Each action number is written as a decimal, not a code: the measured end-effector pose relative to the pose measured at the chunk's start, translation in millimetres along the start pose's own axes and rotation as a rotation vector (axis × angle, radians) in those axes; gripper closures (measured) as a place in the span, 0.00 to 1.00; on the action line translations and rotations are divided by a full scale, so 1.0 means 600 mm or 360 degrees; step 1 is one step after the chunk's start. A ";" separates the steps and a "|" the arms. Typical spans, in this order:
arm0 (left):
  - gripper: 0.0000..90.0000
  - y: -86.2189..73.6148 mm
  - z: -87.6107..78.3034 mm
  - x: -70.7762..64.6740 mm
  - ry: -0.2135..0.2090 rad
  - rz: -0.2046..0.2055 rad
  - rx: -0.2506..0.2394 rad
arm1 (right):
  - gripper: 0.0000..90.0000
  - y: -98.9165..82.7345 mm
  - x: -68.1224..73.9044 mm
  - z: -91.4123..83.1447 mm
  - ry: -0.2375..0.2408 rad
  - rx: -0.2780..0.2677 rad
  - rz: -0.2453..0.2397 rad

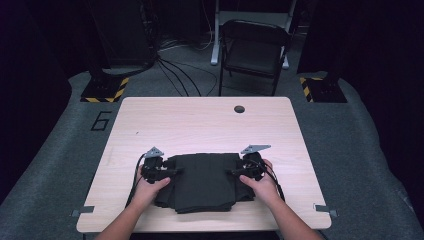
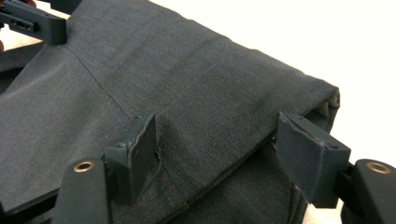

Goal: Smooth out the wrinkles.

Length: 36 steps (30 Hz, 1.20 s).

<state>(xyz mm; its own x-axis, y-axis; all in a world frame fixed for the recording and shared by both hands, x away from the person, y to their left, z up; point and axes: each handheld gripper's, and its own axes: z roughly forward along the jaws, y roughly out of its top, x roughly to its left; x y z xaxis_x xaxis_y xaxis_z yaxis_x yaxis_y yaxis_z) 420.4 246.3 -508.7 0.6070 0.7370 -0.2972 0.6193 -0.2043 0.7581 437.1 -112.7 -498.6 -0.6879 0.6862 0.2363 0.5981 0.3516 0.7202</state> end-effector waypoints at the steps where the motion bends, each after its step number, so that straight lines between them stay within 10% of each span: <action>1: 0.36 -0.001 0.001 -0.001 0.0003 -0.0003 -0.0008 | 0.33 -0.001 0.001 0.002 -0.0002 0.0017 0.0020; 25: 0.27 -0.009 0.026 -0.014 -0.0049 0.0105 0.0097 | 0.26 -0.007 -0.011 0.022 0.0045 0.0094 0.0162; 36: 0.44 -0.003 0.028 -0.017 -0.0119 0.0081 0.0110 | 0.40 0.003 -0.002 0.029 0.0135 0.0108 0.0036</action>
<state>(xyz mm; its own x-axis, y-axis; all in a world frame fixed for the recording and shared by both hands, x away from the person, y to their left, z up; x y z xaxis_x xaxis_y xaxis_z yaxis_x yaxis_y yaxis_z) 421.4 228.1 -516.9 0.6723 0.6750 -0.3040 0.6181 -0.2858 0.7323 446.5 -101.9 -508.9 -0.7049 0.6388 0.3084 0.6380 0.3809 0.6692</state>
